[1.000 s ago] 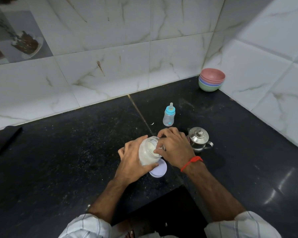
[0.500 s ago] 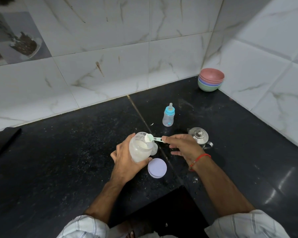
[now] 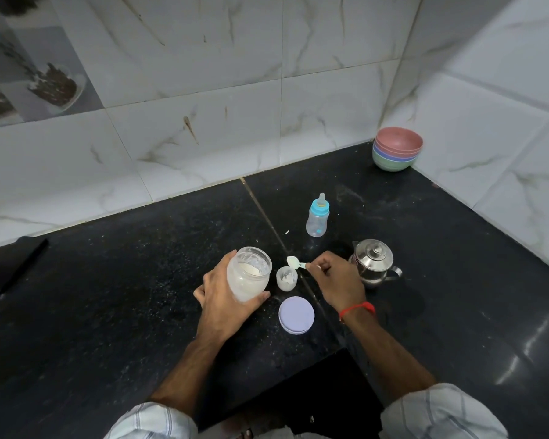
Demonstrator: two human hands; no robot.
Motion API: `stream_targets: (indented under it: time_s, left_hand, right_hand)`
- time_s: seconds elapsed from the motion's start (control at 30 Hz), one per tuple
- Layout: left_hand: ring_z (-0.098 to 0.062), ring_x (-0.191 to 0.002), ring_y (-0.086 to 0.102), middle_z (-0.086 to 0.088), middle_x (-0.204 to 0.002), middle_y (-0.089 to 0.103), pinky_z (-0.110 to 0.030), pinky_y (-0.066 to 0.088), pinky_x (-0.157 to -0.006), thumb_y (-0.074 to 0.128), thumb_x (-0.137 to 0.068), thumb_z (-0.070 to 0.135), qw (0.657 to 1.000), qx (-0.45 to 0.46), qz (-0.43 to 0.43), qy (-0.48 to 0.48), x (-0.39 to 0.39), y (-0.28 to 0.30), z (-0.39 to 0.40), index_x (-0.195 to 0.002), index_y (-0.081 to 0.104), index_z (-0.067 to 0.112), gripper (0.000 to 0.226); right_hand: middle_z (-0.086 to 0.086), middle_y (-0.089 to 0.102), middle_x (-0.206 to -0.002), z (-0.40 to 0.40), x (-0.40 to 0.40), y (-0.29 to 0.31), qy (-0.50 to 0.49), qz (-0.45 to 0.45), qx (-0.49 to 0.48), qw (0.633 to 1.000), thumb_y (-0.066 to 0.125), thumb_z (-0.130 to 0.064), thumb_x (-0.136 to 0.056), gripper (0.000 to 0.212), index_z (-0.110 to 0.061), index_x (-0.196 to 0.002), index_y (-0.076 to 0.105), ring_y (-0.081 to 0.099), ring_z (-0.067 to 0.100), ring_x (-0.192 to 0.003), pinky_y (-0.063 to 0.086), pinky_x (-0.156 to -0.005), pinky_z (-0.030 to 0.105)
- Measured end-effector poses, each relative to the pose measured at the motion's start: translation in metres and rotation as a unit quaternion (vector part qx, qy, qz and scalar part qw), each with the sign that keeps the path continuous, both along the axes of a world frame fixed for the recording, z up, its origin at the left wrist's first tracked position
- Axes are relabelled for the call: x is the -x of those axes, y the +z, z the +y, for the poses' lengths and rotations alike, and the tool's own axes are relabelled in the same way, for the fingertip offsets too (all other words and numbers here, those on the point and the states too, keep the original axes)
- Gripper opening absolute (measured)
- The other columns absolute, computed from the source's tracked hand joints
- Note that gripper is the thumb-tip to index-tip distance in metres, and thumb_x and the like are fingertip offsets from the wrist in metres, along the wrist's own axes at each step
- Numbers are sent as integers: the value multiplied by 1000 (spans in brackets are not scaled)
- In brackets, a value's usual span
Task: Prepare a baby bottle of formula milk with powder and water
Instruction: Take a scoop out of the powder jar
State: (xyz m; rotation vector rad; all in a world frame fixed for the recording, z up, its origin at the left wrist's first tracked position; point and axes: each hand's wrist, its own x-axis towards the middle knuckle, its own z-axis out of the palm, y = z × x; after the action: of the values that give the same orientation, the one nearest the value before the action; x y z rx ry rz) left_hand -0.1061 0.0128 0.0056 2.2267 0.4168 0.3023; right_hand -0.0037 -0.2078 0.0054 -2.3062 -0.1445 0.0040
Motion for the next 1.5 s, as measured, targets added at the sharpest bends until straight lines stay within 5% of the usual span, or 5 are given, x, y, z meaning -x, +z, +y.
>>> stream_targets:
  time_s: [0.33,0.87,1.2,1.33,1.5]
  left_hand:
    - [-11,-140,32,33,-137,36,-41,18,-117,94,-58,56,1000,-7,6,8,-1,-8,8,-148,29,48,110]
    - [-10,-141,30,23,-149,41,-40,17,-118,92,-58,60,1000,-1,9,6,-2,-15,5,-151,29,45,114]
    - [-10,-140,31,32,-138,37,-41,16,-118,94,-58,55,1000,-8,9,-2,-1,-12,4,-148,31,45,111]
    - [-9,-140,30,30,-140,39,-44,17,-119,94,-58,55,1000,-2,15,-3,-2,-14,4,-148,31,46,110]
    - [-10,-140,29,27,-144,40,-40,16,-116,93,-59,56,1000,-3,16,-9,-6,-15,2,-149,29,47,111]
  right_hand:
    - [-8,68,-83,0,9,-38,89,-325,223,915,62,-38,-92,20,-24,-83,73,60,20,-76,46,-63,33]
    - [0,71,-87,-3,14,-52,110,-386,145,904,73,-21,-92,10,-14,-86,76,63,23,-76,53,-66,37]
    - [-6,66,-85,3,14,-34,2,-185,-68,980,79,-13,-90,6,-15,-86,76,59,12,-78,45,-73,22]
    - [-3,77,-84,15,12,-1,-76,15,-303,950,80,-16,-90,4,-18,-87,78,70,9,-79,54,-75,23]
    - [-10,75,-72,24,11,31,-38,102,-365,925,79,-14,-90,3,-16,-88,78,61,-5,-61,48,-58,13]
